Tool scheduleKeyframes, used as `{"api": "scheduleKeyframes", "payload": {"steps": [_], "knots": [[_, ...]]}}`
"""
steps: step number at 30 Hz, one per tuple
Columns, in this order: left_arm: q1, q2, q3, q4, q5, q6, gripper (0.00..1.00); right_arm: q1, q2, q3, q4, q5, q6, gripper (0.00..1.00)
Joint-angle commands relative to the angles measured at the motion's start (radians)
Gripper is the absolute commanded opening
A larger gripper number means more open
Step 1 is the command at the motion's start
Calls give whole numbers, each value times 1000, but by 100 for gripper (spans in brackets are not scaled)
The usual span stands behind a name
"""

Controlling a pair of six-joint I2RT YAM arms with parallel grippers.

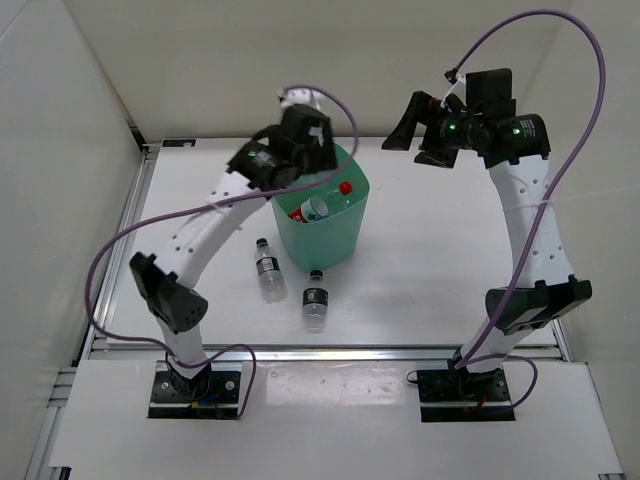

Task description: Put the plastic bottles in the bin

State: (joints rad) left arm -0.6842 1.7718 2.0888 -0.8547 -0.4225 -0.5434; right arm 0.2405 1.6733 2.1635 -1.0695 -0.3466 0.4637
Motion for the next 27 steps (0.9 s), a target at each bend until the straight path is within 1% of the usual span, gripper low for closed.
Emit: {"api": "scheduleKeyframes", "payload": {"steps": [1, 2, 3, 5, 6, 7, 8, 9, 11, 12, 13, 15, 16, 17, 20, 24, 27], "knots": [[-49, -52, -42, -75, -68, 57, 100, -23, -67, -21, 31, 0, -3, 100], [-60, -73, -33, -75, -97, 74, 100, -33, -67, -36, 31, 0, -3, 100], [-60, -112, 23, -93, -145, 86, 100, -33, -81, -51, 31, 0, -3, 100], [-60, -165, 45, -104, -212, 86, 100, -43, -102, -63, 31, 0, -3, 100], [-51, -243, -17, -104, -299, 59, 100, -43, -103, -76, 31, 0, -3, 100], [-31, -291, -80, -118, -321, 22, 100, -43, -103, -76, 31, 0, -3, 100], [-3, -342, -163, -118, -321, -78, 100, -52, -103, -76, 31, 0, -3, 100], [70, -442, -361, -118, -274, -122, 100, -52, -103, -85, 31, 0, -3, 100], [153, -520, -537, -74, -163, -199, 100, -52, -103, -85, 31, -11, -3, 100], [196, -547, -609, -63, -101, -214, 100, -52, -103, -85, 31, -11, -3, 100], [259, -581, -739, -50, -11, -230, 100, -52, -103, -74, 31, -20, -3, 100], [316, -594, -861, 15, 72, -251, 100, -52, -92, -74, 31, -20, -3, 100], [354, -607, -921, 47, 149, -251, 100, -52, -92, -74, 31, -20, -3, 100], [370, -607, -1016, 77, 180, -251, 100, -52, -92, -65, 31, -31, -3, 100], [380, -592, -1114, 177, 255, -225, 100, -52, -92, -65, 31, -41, -3, 100], [402, -548, -1177, 272, 323, -188, 100, -52, -92, -76, 31, -42, -3, 100], [423, -511, -1187, 328, 367, -168, 100, -52, -101, -97, 31, -42, -3, 100]]}}
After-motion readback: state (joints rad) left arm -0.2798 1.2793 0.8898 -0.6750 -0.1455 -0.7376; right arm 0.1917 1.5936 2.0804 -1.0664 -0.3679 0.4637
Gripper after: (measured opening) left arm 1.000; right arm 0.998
